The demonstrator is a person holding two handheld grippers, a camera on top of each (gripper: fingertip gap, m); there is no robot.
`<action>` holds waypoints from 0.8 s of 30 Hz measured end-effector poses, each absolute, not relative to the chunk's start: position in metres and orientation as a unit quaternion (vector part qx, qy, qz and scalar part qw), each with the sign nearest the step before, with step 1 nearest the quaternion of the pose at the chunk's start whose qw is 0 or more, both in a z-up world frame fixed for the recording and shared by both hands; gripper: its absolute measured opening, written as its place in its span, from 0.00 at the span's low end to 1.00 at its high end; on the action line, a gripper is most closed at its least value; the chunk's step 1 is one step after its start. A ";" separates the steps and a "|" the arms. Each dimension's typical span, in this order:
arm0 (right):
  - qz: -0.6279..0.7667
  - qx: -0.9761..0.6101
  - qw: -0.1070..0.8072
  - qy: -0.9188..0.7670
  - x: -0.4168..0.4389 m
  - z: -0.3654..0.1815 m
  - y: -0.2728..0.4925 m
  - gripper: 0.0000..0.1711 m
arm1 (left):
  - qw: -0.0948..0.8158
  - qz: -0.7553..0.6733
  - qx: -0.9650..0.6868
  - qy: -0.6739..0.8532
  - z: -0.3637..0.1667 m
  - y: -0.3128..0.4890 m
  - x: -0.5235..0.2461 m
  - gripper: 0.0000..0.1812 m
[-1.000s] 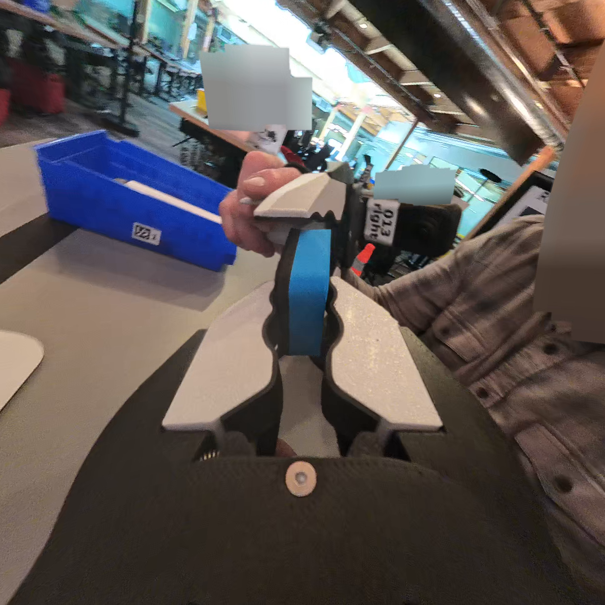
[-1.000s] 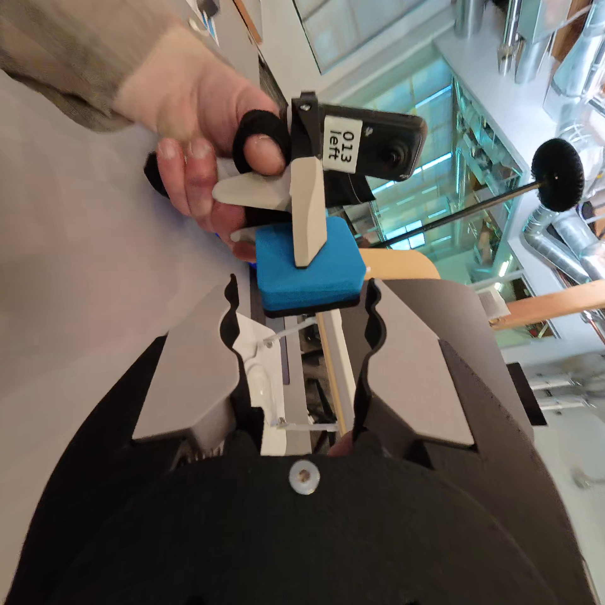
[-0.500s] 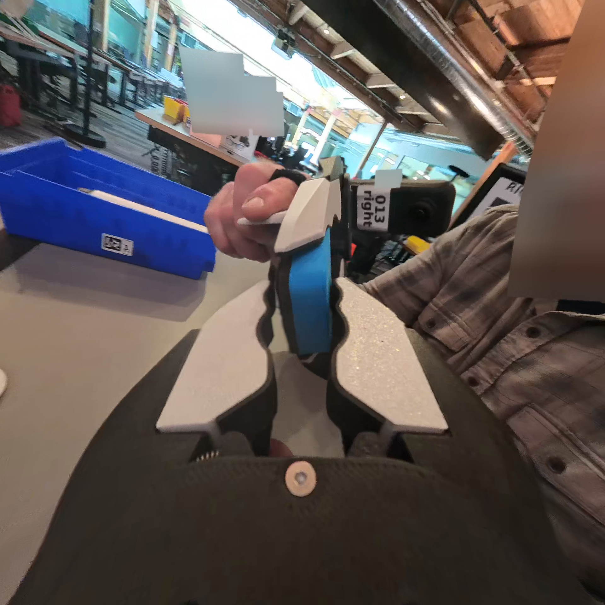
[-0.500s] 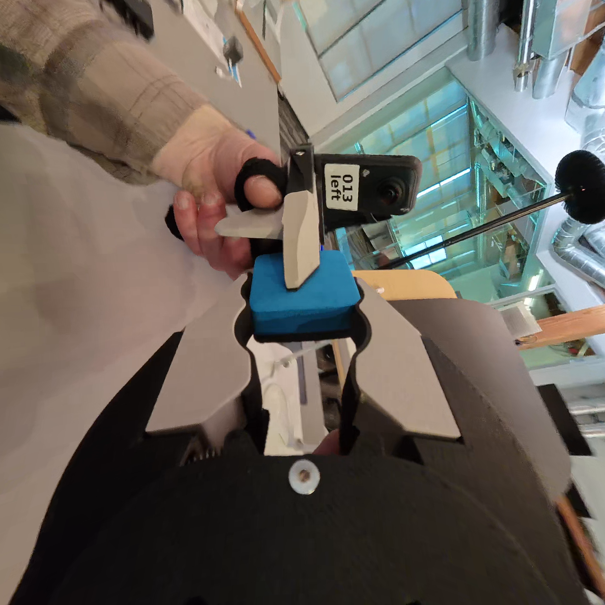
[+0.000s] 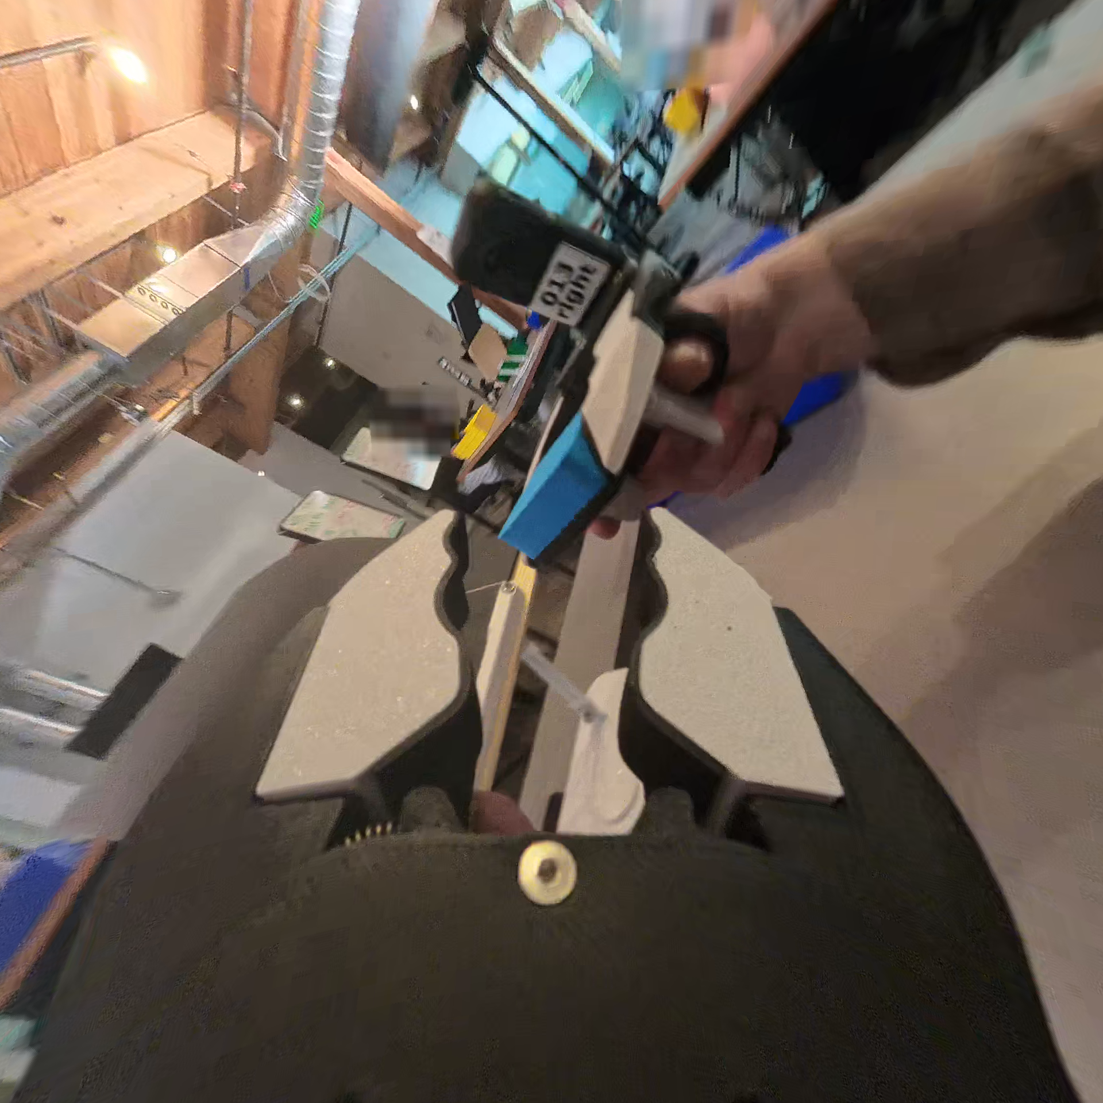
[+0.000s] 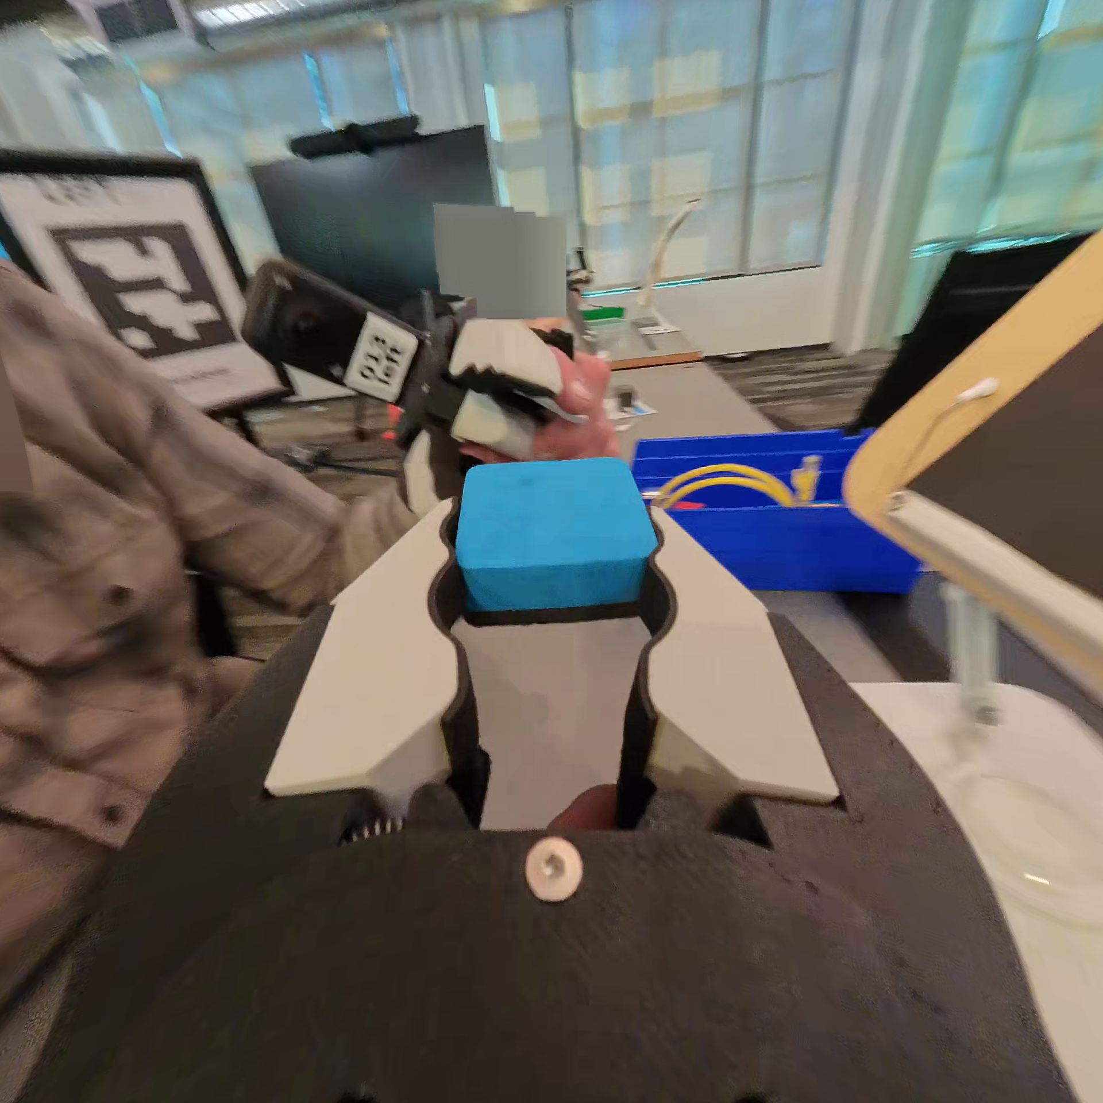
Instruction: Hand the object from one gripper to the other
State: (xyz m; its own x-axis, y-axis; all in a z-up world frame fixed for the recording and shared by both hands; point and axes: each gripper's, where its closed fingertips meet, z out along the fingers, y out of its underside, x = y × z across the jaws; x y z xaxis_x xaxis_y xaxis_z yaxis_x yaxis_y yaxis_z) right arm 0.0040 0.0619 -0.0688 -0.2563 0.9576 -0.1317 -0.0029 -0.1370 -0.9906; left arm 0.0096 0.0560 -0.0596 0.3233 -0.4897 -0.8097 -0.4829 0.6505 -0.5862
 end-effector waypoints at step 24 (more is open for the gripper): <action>0.100 -0.362 0.648 -0.663 0.007 -0.059 0.078 0.24 | 0.665 0.000 -0.530 0.527 -0.076 0.097 -0.017 0.13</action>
